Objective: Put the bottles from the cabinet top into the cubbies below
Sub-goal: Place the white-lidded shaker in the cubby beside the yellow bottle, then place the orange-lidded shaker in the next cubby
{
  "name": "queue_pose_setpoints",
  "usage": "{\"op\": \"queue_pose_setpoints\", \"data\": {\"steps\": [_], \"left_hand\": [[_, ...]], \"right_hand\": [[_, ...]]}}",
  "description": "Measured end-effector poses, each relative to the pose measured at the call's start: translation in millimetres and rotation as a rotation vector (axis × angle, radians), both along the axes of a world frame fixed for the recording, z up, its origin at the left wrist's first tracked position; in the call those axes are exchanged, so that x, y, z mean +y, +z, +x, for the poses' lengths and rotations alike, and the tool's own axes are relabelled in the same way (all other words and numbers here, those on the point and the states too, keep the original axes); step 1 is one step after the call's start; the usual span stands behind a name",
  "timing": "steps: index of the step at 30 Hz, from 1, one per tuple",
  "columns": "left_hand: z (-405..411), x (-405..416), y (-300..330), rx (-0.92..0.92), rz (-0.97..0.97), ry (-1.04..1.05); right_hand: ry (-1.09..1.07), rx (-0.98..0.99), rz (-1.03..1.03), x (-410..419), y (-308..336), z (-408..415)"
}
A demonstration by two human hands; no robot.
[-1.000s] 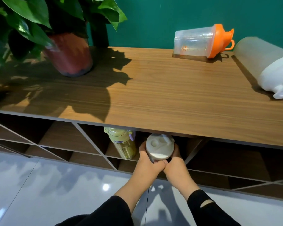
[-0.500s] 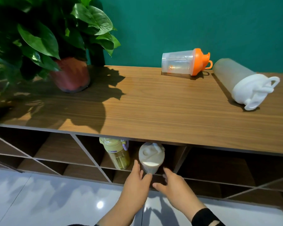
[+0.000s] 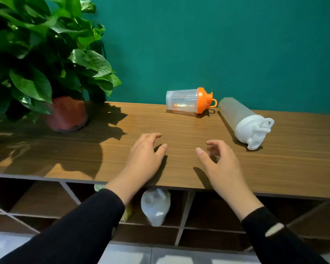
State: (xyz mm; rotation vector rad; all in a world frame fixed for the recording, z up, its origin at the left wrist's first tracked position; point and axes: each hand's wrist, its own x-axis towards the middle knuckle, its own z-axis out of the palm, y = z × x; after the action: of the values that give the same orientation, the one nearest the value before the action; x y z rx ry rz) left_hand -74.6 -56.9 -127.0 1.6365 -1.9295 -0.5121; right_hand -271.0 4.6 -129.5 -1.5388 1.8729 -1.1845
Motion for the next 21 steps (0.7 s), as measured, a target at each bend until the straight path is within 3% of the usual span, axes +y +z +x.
{"op": "queue_pose_setpoints", "data": {"steps": [2, 5, 11, 17, 21], "left_hand": [[-4, -23, -9, -0.140, 0.049, 0.023], [-8, -37, -16, -0.305, -0.005, 0.011], [-10, -48, -20, -0.376, -0.037, -0.027], [-11, -49, -22, -0.373, -0.065, -0.020], [-10, -49, -22, -0.377, -0.088, -0.016]], "right_hand": [[-0.039, 0.002, 0.075, -33, -5, -3], [-0.128, 0.000, 0.004, -71, -5, -2], [-0.254, -0.051, -0.127, -145, -3, -4], [-0.235, -0.086, -0.169, -203, -2, -17], [-0.226, -0.010, -0.167, -221, -4, -22]]}}
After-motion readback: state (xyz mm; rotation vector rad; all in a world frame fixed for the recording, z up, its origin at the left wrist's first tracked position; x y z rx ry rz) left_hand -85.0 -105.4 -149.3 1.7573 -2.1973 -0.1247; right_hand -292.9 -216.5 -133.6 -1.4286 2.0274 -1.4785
